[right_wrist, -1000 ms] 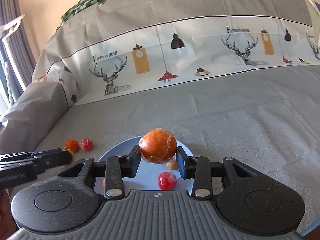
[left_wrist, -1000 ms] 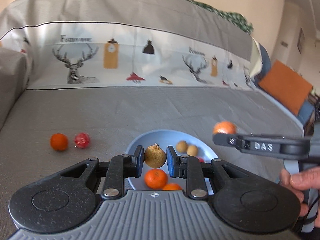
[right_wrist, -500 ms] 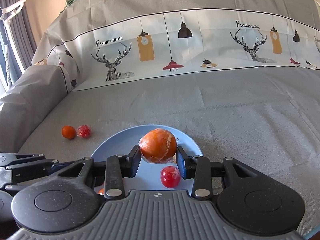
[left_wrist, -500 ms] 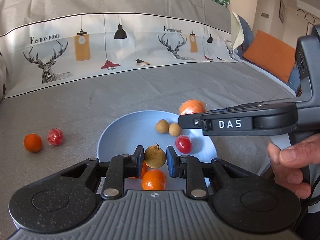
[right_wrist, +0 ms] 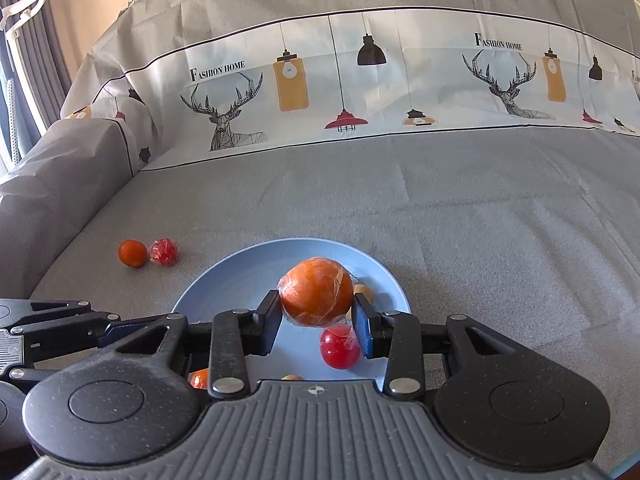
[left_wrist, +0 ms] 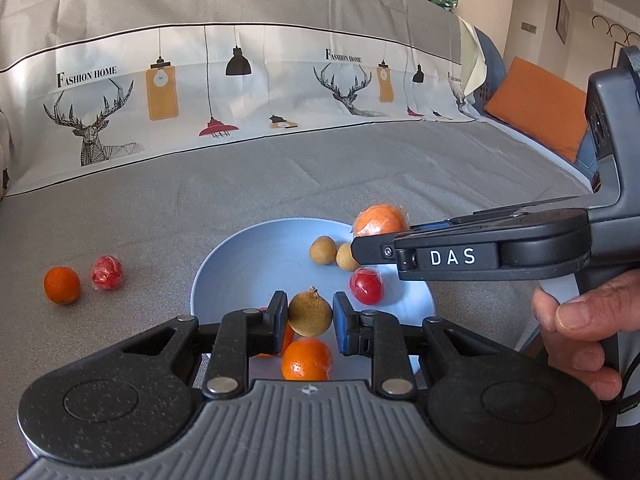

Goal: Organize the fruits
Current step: 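Carry the tan fruit with the left tool while the right tool carries the wrapped orange over the plate, then lower and open the left tool onto the plate while the right tool releases the wrapped orange there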

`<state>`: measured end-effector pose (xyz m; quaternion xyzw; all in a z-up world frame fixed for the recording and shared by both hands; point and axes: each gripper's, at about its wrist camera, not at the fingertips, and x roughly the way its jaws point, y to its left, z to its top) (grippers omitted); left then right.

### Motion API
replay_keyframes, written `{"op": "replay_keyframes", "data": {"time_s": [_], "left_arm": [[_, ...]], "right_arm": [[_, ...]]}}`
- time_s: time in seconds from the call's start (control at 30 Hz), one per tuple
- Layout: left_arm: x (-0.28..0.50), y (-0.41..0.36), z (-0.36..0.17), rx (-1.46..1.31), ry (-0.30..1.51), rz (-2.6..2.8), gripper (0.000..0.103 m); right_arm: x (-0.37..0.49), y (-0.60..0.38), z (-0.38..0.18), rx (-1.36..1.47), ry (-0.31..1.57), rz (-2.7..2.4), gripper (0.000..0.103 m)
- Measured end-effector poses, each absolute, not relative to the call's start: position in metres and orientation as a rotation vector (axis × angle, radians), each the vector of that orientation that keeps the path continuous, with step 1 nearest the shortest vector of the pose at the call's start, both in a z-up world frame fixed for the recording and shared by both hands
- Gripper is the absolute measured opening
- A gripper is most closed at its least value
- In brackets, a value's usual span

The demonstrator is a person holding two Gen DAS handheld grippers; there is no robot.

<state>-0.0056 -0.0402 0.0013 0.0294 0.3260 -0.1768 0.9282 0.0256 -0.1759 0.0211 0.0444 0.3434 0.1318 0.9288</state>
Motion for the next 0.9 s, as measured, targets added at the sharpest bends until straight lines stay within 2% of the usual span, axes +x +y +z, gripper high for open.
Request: {"op": "replay_keyframes", "data": {"time_s": [0.9], "left_arm": [[-0.0070,-0.0405,0.0018,0.063,0.663,-0.365,0.026]], "right_arm": [[0.0247,-0.1746,0.0207,0.066,0.710,0.288,0.040]]}}
